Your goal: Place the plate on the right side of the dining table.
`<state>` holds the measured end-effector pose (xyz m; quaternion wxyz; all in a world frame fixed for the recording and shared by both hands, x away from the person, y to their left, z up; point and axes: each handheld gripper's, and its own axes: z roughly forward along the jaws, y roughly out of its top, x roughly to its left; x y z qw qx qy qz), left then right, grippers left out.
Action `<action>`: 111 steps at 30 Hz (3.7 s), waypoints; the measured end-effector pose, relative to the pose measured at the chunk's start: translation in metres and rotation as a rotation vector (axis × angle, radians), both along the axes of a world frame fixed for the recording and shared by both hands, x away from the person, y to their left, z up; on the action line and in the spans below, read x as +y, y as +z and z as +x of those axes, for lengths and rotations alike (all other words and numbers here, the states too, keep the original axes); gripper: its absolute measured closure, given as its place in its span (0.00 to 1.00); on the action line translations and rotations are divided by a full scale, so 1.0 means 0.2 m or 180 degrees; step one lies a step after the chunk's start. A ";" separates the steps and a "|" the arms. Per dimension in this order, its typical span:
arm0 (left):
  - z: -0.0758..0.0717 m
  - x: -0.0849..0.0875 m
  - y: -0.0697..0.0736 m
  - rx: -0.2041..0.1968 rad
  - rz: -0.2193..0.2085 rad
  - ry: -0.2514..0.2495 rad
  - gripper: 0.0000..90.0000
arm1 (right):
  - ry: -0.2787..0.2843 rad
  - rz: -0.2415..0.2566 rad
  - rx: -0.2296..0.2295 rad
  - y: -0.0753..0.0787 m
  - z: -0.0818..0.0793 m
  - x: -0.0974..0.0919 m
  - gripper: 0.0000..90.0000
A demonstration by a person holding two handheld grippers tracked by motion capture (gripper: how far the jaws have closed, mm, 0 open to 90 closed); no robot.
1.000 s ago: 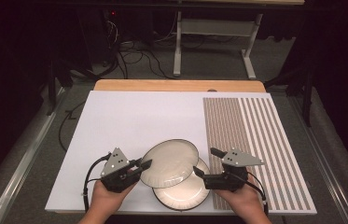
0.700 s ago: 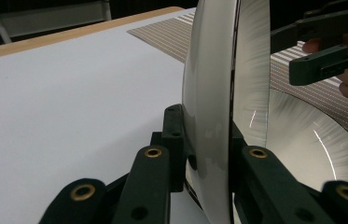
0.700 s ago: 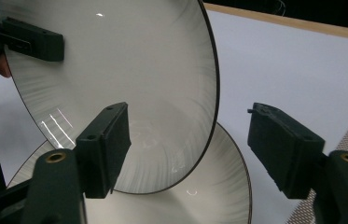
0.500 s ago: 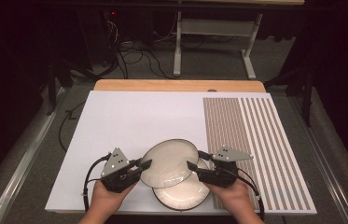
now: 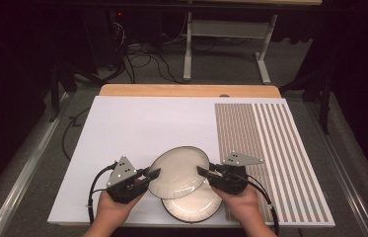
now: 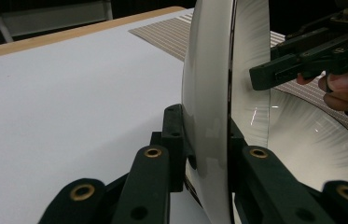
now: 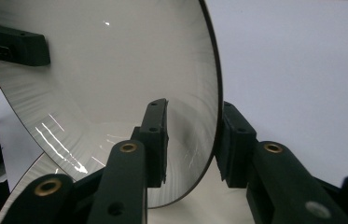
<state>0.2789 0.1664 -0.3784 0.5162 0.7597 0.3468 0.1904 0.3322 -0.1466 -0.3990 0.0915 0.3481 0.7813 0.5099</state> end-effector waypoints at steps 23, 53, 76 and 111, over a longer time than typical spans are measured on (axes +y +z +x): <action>0.01 0.00 -0.01 0.0065 -0.0049 -0.0001 0.88 | 0.0035 0.0078 0.0274 -0.04 0.02 -0.02 0.90; 0.01 0.00 0.12 0.0181 -0.0512 -0.0023 0.90 | -0.0033 0.0316 -0.0142 0.16 -0.06 -0.11 0.96; 0.31 -0.36 0.20 0.0378 -0.0457 -0.0319 0.89 | -0.0397 0.0311 -0.0309 0.28 0.04 -0.47 0.97; 0.59 -1.02 0.06 0.0748 -0.0254 -0.0567 0.86 | -0.1136 0.0252 -0.0169 0.15 0.02 -1.06 0.97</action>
